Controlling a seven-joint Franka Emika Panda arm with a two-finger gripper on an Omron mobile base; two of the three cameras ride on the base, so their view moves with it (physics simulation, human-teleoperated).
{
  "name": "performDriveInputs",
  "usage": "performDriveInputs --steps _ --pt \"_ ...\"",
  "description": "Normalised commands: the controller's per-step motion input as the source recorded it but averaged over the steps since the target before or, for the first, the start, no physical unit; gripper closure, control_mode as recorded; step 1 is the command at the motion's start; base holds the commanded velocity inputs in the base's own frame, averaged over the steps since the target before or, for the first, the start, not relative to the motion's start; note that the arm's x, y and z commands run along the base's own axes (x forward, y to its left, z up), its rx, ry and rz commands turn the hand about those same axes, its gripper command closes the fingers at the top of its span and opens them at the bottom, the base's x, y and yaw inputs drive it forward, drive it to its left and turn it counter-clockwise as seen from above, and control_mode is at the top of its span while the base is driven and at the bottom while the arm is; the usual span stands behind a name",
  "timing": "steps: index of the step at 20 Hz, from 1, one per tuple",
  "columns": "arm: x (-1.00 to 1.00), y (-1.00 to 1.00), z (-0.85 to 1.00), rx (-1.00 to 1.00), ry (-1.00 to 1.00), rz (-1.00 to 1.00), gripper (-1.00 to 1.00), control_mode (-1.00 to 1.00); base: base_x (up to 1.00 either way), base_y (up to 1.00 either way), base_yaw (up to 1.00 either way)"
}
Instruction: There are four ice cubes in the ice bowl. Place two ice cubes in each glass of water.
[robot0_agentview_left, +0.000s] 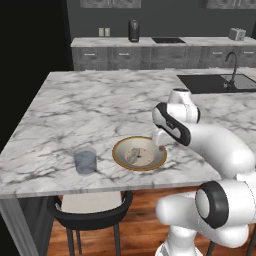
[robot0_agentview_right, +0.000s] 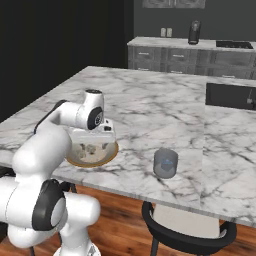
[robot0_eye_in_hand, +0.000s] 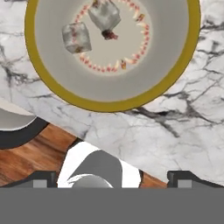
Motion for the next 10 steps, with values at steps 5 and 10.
performDriveInputs --steps 5,10 --pt "-0.11 0.53 -0.38 0.08 -0.16 0.19 -1.00 -1.00 0.00 0.00 0.00" --pt "0.09 0.70 -0.05 0.01 0.02 0.07 -1.00 -1.00 0.00 0.00 0.00"
